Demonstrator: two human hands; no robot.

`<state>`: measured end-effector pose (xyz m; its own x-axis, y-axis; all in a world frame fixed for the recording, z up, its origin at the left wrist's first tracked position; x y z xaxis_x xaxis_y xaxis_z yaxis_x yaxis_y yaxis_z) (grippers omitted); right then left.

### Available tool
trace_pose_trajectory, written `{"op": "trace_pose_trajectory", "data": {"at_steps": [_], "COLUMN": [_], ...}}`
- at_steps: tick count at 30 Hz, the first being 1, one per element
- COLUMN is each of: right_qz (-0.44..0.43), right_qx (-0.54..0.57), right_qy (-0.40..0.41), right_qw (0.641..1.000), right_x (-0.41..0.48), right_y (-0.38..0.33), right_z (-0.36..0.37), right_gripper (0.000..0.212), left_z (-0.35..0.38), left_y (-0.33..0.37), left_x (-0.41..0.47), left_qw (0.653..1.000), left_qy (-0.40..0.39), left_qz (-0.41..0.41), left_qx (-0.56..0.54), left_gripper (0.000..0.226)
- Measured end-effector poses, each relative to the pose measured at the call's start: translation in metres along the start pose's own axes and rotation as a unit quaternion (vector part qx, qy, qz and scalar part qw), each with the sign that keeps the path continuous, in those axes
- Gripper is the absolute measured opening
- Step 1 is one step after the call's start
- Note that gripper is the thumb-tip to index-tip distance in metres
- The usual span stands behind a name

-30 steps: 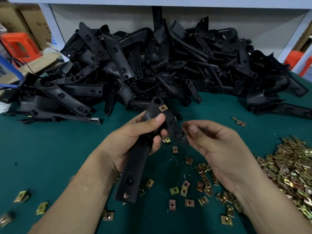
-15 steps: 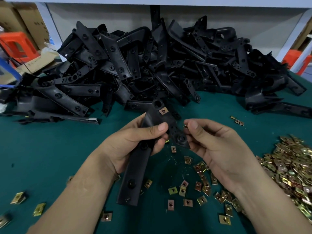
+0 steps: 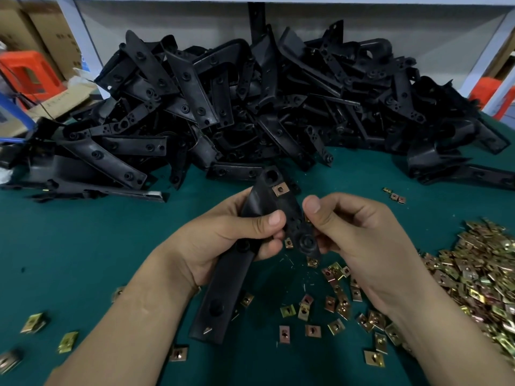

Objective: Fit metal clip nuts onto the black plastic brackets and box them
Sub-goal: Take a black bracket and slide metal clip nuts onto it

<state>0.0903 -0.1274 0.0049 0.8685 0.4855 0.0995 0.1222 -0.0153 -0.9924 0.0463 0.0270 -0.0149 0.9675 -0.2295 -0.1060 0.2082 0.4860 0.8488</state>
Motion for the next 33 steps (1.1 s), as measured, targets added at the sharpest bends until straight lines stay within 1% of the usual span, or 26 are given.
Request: {"op": "trace_pose_trajectory", "data": {"at_steps": [2, 5, 9, 12, 17, 20, 23, 24, 26, 28, 31, 33], "right_qz": [-0.006, -0.007, -0.023, -0.032, -0.008, 0.019, 0.038, 0.037, 0.03, 0.024, -0.016, -0.043], "right_qx": [-0.007, -0.021, -0.067, -0.079, -0.047, -0.008, 0.031, 0.032, 0.035, 0.042, 0.045, 0.039], "right_qy": [0.001, -0.01, -0.037, -0.048, -0.052, -0.031, -0.027, -0.028, -0.037, -0.047, -0.054, -0.068], "right_qw": [1.0, 1.0, 0.997, 0.995, 0.998, 0.999, 0.998, 0.998, 0.998, 0.998, 0.997, 0.996], "right_x": [0.0, 0.001, 0.003, 0.003, 0.0, -0.002, -0.002, -0.002, -0.001, 0.0, 0.0, -0.002], "right_y": [0.0, -0.001, -0.006, -0.007, 0.001, 0.008, 0.012, 0.012, 0.01, 0.01, 0.006, 0.0], "right_z": [0.0, 0.0, -0.003, -0.005, 0.003, 0.008, 0.008, 0.006, 0.004, 0.004, 0.005, 0.007], "right_gripper": [0.036, 0.037, 0.03, 0.028, 0.033, 0.039, 0.044, 0.043, 0.033, 0.024, 0.023, 0.024], "left_z": [0.001, 0.001, 0.002, 0.001, -0.001, -0.001, -0.002, -0.003, -0.005, -0.008, -0.009, -0.008], "left_y": [0.0, 0.0, 0.002, 0.001, -0.002, 0.001, 0.003, 0.003, 0.002, 0.003, 0.004, 0.004], "left_x": [0.0, 0.0, 0.002, 0.003, 0.004, 0.004, 0.004, 0.005, 0.006, 0.005, 0.005, 0.006], "left_qw": [1.0, 1.0, 0.999, 0.999, 0.997, 0.997, 0.997, 0.998, 0.997, 0.995, 0.993, 0.992], "left_qy": [-0.003, -0.008, -0.021, -0.01, -0.002, 0.005, 0.03, 0.042, 0.065, 0.085, 0.099, 0.105], "left_qz": [-0.003, 0.007, 0.03, 0.028, 0.016, 0.032, 0.049, 0.051, 0.049, 0.05, 0.053, 0.061], "left_qx": [0.015, 0.021, 0.018, 0.03, 0.075, 0.071, 0.042, 0.024, -0.008, -0.023, -0.024, -0.023], "left_gripper": [0.027, 0.026, 0.031, 0.027, 0.025, 0.024, 0.03, 0.032, 0.035, 0.033, 0.023, 0.028]}}
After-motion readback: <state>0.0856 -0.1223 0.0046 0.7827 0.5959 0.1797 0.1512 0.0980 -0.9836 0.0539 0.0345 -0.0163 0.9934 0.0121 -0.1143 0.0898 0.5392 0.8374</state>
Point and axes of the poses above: each hand's wrist, its own x-axis towards the middle knuckle, its own z-axis out of the palm, y = z × x, the point moved 5 cm from there along x, towards the middle knuckle, and after that the axes turned 3 degrees about -x, right-handed, at the moved point
